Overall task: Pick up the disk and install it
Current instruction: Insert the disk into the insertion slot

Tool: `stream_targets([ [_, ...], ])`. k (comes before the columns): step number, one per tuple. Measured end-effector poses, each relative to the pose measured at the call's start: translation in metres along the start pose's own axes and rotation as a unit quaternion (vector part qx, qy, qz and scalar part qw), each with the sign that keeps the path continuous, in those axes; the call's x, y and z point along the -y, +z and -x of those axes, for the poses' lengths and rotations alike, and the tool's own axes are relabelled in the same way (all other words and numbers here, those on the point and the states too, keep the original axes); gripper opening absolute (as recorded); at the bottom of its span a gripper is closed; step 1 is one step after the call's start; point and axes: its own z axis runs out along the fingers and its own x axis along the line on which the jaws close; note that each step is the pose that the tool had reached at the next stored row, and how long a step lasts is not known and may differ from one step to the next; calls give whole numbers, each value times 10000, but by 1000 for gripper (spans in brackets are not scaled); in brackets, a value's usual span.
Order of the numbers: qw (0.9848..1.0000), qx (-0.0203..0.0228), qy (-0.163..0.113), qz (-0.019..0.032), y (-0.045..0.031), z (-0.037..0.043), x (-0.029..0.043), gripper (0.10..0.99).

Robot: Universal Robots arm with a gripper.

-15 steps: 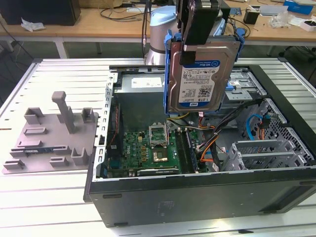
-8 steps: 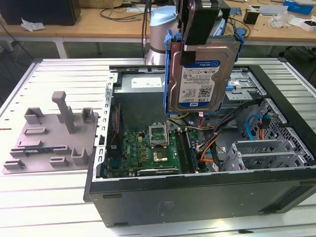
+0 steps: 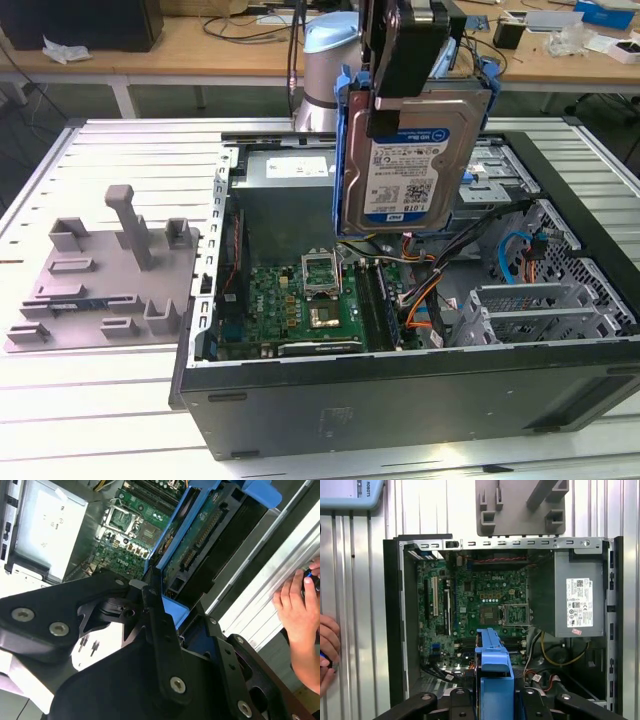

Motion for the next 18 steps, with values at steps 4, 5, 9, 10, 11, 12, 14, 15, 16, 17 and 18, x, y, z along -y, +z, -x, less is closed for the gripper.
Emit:
stream_targets([
  [4,10000,0,11,0,13,-94,35,365],
  [5,10000,0,12,0,17,-115,55,365],
  [9,10000,0,12,0,26,-181,150,365],
  [10,10000,0,13,0,28,-205,185,365],
  [11,10000,0,13,0,29,-218,203,365],
  [12,10000,0,13,0,30,-229,219,365],
  [14,10000,0,12,0,33,-258,264,365],
  [15,10000,0,12,0,33,-273,286,365],
  [16,10000,0,13,0,34,-285,304,365],
  [17,10000,0,13,1,34,-305,332,365],
  [18,10000,0,13,2,35,-317,349,365],
])
